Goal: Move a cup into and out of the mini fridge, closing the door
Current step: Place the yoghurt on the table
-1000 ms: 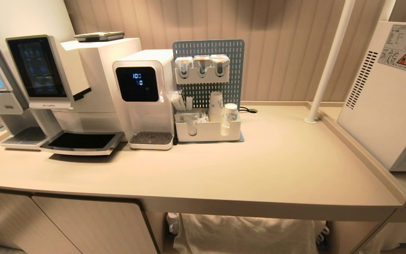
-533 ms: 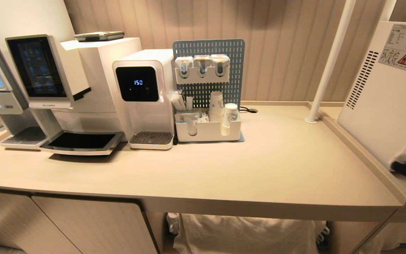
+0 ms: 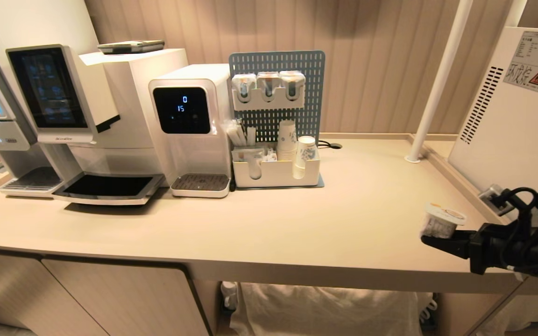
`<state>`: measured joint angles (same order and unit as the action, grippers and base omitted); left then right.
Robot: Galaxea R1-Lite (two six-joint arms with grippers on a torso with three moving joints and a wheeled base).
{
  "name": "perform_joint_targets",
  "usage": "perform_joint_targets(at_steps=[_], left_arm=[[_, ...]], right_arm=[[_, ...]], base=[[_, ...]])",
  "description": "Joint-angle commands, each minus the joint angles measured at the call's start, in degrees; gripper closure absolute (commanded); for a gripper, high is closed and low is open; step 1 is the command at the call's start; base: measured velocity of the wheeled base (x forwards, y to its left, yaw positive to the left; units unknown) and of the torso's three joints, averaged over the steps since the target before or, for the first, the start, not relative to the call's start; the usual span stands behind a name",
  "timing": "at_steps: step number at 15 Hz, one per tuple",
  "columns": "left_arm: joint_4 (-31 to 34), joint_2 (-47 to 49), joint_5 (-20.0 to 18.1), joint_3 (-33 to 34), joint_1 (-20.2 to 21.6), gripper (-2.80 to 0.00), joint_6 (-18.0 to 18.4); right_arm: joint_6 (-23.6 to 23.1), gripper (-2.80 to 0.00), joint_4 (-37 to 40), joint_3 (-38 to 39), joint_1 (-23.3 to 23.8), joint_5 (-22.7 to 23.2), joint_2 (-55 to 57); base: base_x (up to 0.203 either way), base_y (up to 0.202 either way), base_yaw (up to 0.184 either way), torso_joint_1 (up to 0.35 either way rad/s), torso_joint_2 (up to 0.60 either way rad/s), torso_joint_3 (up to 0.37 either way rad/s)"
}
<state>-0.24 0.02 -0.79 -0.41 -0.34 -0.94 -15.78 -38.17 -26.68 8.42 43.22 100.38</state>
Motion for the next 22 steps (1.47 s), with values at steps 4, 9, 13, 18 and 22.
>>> perform_joint_targets(at_steps=[4,9,13,18,22], left_arm=[[-0.02,-0.11,0.0,-0.02,-0.02,0.0,-0.03],[-0.03,-0.06,0.0,0.01,-0.02,0.0,-0.03],[-0.11,-0.11,0.0,0.06,-0.02,0.0,-0.03],[-0.11,-0.11,0.0,0.06,-0.02,0.0,-0.03],[-0.11,-0.11,0.0,0.06,-0.02,0.0,-0.03]], right_arm=[[0.76,0.0,-18.3,-8.71,-3.42,-20.2,24.59],[2.19,0.0,-23.24,-21.95,-5.93,-36.16,35.5],[2.39,0.0,-12.95,-37.79,-6.4,-39.69,39.86],[4.54,0.0,1.07,-55.71,-6.36,-41.17,47.33],[4.69,0.0,11.02,-67.58,-5.95,-41.69,51.41]], base=[[0.0,0.0,0.0,0.0,0.0,0.0],[0.0,0.0,0.0,0.0,0.0,0.0],[0.0,0.0,0.0,0.0,0.0,0.0],[0.0,0.0,0.0,0.0,0.0,0.0],[0.0,0.0,0.0,0.0,0.0,0.0]])
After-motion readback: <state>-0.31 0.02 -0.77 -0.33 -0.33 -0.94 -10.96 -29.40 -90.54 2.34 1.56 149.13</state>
